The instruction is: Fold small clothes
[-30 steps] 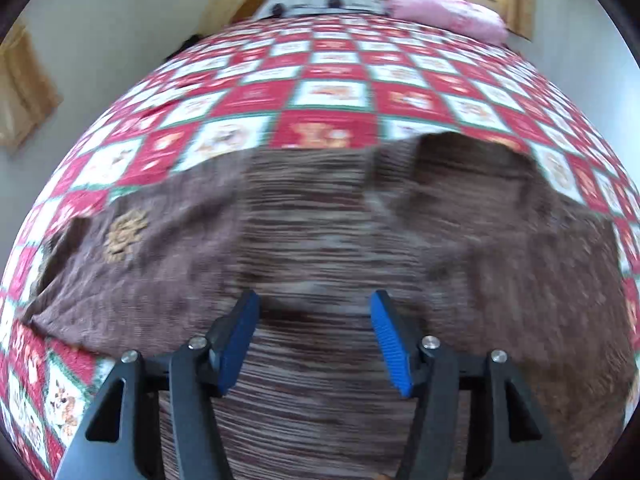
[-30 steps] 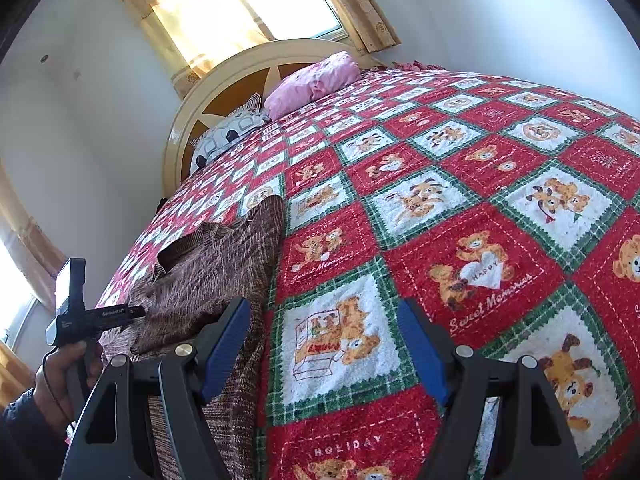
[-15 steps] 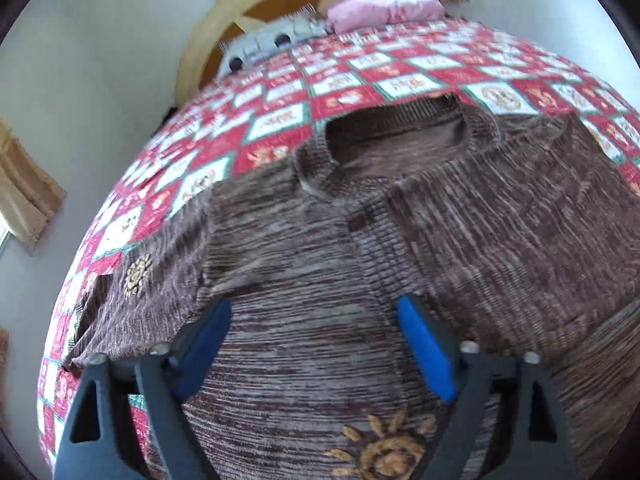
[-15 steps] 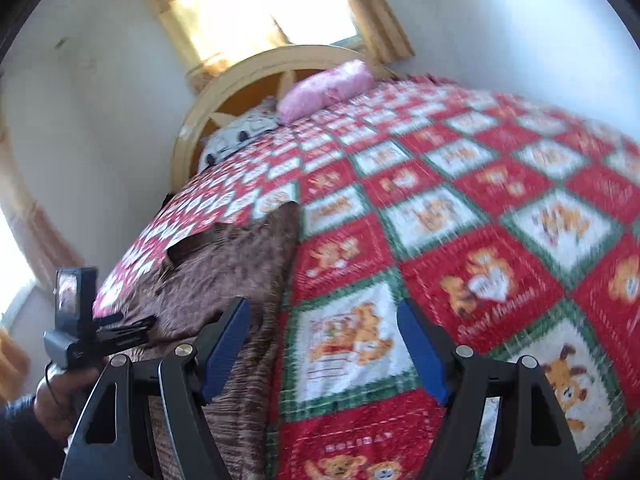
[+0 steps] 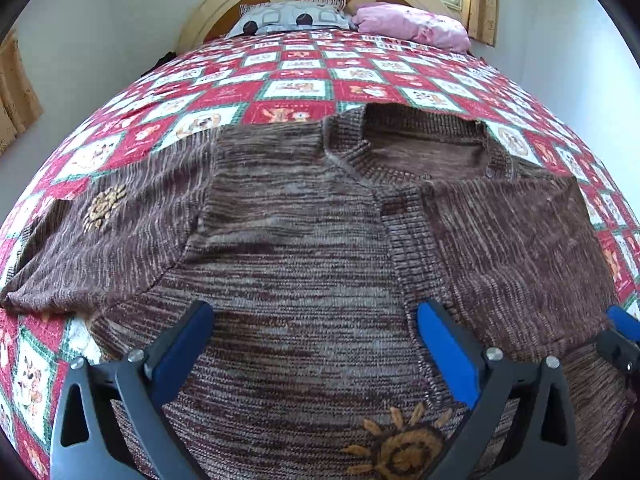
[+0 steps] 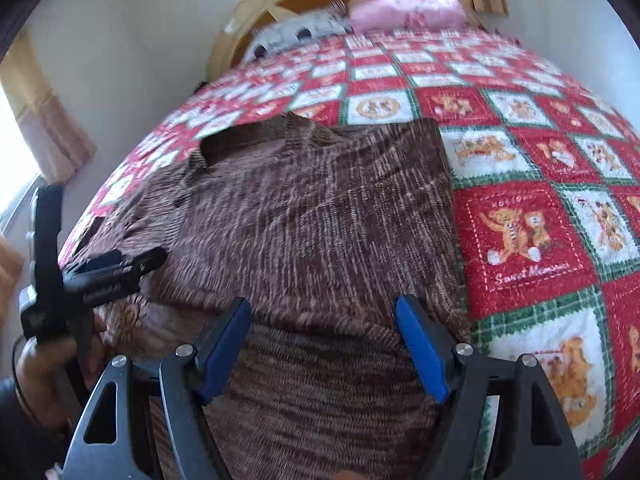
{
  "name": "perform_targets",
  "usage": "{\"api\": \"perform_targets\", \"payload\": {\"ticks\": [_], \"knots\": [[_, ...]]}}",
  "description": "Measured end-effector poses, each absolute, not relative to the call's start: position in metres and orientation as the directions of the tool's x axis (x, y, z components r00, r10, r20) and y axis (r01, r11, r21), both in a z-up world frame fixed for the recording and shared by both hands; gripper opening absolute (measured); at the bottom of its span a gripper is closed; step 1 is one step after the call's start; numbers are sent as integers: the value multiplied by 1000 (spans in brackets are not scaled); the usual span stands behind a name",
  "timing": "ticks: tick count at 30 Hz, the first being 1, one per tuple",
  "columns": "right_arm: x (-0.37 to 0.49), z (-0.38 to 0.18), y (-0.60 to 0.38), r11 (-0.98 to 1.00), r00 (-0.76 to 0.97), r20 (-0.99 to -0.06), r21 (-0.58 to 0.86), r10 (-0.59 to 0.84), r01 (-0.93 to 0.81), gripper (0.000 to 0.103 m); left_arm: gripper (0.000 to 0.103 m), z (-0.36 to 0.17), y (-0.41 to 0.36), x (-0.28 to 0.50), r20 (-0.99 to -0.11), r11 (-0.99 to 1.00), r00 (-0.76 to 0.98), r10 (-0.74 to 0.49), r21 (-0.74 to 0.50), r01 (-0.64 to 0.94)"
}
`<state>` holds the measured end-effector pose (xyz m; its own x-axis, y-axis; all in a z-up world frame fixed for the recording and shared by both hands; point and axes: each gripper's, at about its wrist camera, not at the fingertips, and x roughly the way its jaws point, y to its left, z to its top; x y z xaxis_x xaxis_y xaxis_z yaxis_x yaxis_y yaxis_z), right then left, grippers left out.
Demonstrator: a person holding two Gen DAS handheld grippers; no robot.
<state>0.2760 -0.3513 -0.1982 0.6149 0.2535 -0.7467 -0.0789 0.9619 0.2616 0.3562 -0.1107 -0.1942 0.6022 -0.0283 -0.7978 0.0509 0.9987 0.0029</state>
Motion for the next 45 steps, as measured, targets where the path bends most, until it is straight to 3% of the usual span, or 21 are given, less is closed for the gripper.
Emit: {"api": "perform_targets", "payload": {"ticks": [6, 10, 15, 18, 21, 26, 34, 40, 45], "knots": [[265, -202, -351, 964, 632, -736, 255, 242, -73, 76, 103, -194, -105, 351, -799, 998, 600, -45, -16, 54], [270, -191, -324, 994, 606, -788, 84, 112, -75, 76, 103, -192, -99, 340, -802, 998, 595, -47, -14, 61], [276, -148, -310, 999, 722, -691, 47, 24, 12, 76, 103, -187, -84, 329, -800, 996, 593, -87, -59, 67], [302, -162, -303, 999, 681, -732, -13, -33, 35, 76, 103, -190, -78, 331, -810, 997, 581, -83, -68, 48], [316, -201, -308, 998, 593, -805, 18, -20, 59, 76, 103, -189, -76, 331, -807, 996, 584, -87, -72, 49], [304, -208, -309, 998, 638, -770, 13, -29, 61, 77, 103, -176, -54, 321, -777, 996, 623, -88, -84, 36], [302, -206, -309, 998, 646, -763, 13, -31, 62, 77, 103, -152, 41, 300, -727, 991, 686, 35, -64, -118], [297, -205, -309, 998, 650, -759, 20, -24, 61, 77, 101, -168, 128, 306, -774, 945, 614, 154, -66, -320], [297, -204, -310, 998, 654, -757, 26, -20, 61, 77, 86, -191, 188, 315, -833, 849, 551, 51, -255, -464]]}}
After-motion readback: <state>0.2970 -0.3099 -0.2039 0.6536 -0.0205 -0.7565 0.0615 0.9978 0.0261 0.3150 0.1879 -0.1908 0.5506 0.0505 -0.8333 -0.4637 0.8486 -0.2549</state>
